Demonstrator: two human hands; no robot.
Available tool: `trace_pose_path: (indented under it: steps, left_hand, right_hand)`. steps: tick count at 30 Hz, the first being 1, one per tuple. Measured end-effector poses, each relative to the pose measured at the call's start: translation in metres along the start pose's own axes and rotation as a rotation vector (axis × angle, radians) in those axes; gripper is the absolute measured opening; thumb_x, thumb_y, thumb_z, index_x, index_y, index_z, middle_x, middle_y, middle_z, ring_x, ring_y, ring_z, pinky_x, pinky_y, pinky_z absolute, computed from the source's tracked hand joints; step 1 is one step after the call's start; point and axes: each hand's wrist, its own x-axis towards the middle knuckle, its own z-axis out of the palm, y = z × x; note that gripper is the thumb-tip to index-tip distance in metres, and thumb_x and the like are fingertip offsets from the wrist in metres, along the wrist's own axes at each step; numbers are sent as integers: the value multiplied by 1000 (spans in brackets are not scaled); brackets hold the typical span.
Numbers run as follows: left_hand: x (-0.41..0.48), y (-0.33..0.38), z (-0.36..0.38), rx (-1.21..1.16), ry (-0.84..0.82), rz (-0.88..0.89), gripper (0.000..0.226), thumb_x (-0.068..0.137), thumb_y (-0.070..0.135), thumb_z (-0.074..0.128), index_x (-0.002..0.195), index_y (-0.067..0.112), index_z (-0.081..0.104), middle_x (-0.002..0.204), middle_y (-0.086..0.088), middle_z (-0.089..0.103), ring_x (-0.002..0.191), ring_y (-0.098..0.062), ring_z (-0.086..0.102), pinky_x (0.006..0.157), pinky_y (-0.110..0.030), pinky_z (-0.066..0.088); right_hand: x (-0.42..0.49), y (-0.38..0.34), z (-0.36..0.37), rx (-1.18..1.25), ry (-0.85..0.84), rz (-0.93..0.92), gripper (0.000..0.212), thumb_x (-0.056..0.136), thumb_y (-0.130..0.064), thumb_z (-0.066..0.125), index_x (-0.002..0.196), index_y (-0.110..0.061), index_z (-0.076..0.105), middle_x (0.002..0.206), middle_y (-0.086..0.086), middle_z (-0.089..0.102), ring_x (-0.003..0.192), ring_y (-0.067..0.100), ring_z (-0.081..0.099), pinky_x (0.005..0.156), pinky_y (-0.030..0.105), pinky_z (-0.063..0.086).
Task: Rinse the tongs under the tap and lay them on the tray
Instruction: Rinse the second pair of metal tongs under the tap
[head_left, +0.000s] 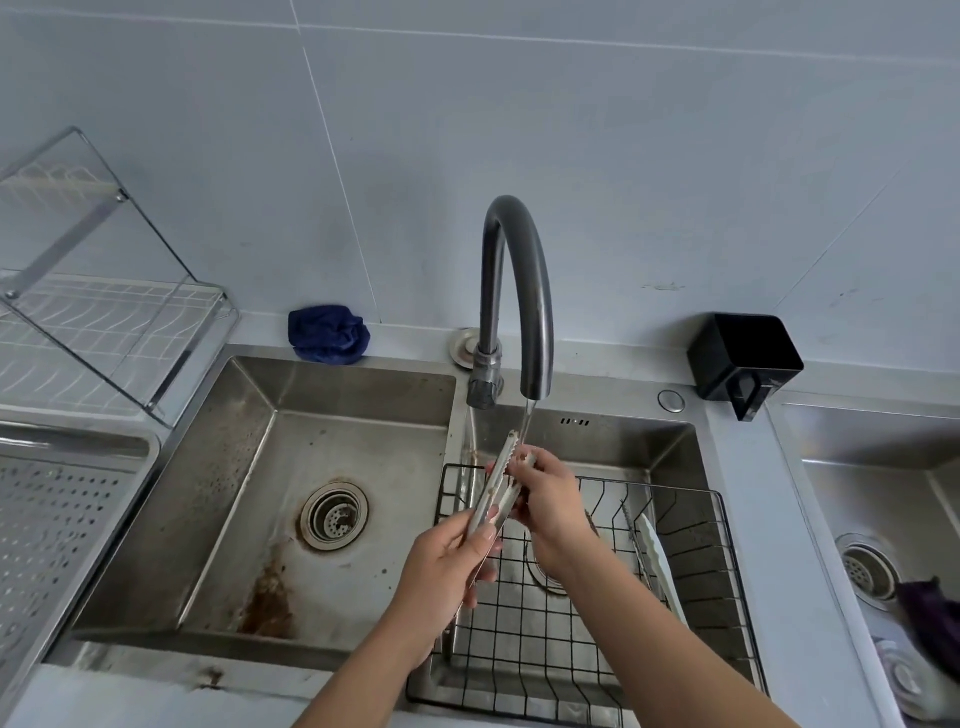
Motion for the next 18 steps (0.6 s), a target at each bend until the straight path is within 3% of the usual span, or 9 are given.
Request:
trace_pose_path:
  steps: [2, 5, 10, 11, 13, 16, 18]
  left_hand:
    - [-1, -2, -2, -12, 12, -3, 25, 101, 26, 61, 119, 40, 71, 97, -3, 78, 71, -18, 69, 48, -27, 47]
    - [-2, -2, -2, -87, 4, -11, 24, 100, 31, 59, 123, 34, 68, 98, -8, 79, 70, -22, 69, 46, -27, 47]
    - [0, 4, -5, -159, 53, -19, 37, 87, 46, 62, 117, 25, 70, 93, -18, 77, 66, -26, 65, 42, -27, 44]
    - [0, 4, -7, -168, 57, -33, 35, 87, 45, 63, 114, 24, 72, 92, -18, 77, 66, -26, 65, 42, -27, 44]
    - [-1, -1, -7, -138, 61, -50, 28, 90, 40, 65, 110, 22, 74, 90, -17, 76, 66, -26, 66, 43, -28, 45]
    - [1, -8, -3, -57, 114, -37, 16, 97, 31, 65, 104, 20, 75, 85, -11, 74, 69, -21, 68, 46, -30, 49]
    - [8, -8, 2, -30, 144, -26, 12, 98, 29, 66, 101, 19, 73, 78, -5, 70, 67, -16, 66, 48, -30, 49]
  right_hand:
    - [-2, 4, -2, -33, 13, -71, 16, 105, -16, 53, 108, -12, 68, 84, 13, 72, 53, 11, 54, 51, 29, 47]
    - [2, -1, -5, 57, 32, -67, 36, 107, -38, 48, 95, -9, 65, 67, 4, 66, 46, 11, 47, 43, 26, 41]
    - [-3, -2, -9, 386, -216, 118, 28, 102, -37, 54, 95, -15, 70, 69, 0, 58, 54, 11, 46, 50, 25, 42]
    - [-3, -3, -11, 330, -216, 129, 32, 102, -39, 53, 88, -16, 70, 67, 0, 58, 54, 12, 46, 52, 27, 42]
    - [-3, -9, -13, -92, -113, 12, 37, 104, -41, 53, 81, -16, 67, 66, 0, 63, 57, 15, 53, 55, 32, 46]
    - [-8, -6, -6, -867, 122, -417, 18, 100, -32, 63, 110, -19, 71, 108, -6, 64, 96, 12, 54, 83, 33, 50]
    - [-17, 2, 3, -932, 191, -624, 23, 99, -35, 64, 115, -20, 74, 115, -7, 59, 108, 10, 42, 90, 29, 43]
